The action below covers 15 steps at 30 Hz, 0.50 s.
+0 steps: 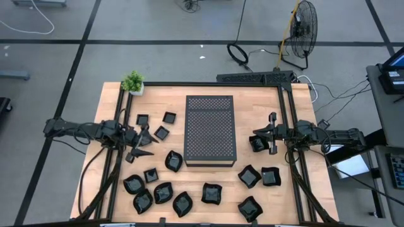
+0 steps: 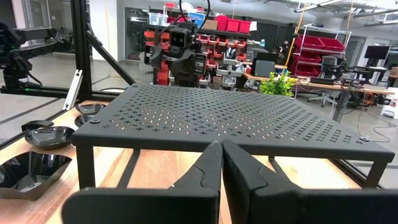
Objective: Pick & Place Mini shaped plates
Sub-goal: Put the black distorted square plate on the shelf
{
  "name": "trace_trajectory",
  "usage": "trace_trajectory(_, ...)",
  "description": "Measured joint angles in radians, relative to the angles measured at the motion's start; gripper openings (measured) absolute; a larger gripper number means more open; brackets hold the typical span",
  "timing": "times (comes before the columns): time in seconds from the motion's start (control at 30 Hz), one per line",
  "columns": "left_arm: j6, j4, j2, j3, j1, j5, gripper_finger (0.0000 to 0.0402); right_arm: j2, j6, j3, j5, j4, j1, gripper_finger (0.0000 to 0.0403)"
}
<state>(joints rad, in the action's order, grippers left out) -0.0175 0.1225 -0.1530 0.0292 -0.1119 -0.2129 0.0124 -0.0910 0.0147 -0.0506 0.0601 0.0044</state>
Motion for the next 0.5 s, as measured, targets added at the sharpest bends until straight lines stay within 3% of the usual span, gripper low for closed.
trace_trajectory(0.17, 0.042, -0.108, 0.089, 0.0, 0.027, -0.008, 0.0269, 0.0, 0.0, 0.0, 0.0, 0.0, 0.0, 0.0004)
trace_trajectory(0.27, 0.07, -0.116, 0.152, 0.0, 0.034, 0.066, 0.0269, 0.0, 0.0, 0.0, 0.0, 0.0, 0.0, 0.0004)
trace_trajectory(0.5, 0.133, -0.112, 0.148, -0.003, 0.033, 0.241, 0.0269, 0.0, 0.0, 0.0, 0.0, 0.0, 0.0, 0.0004)
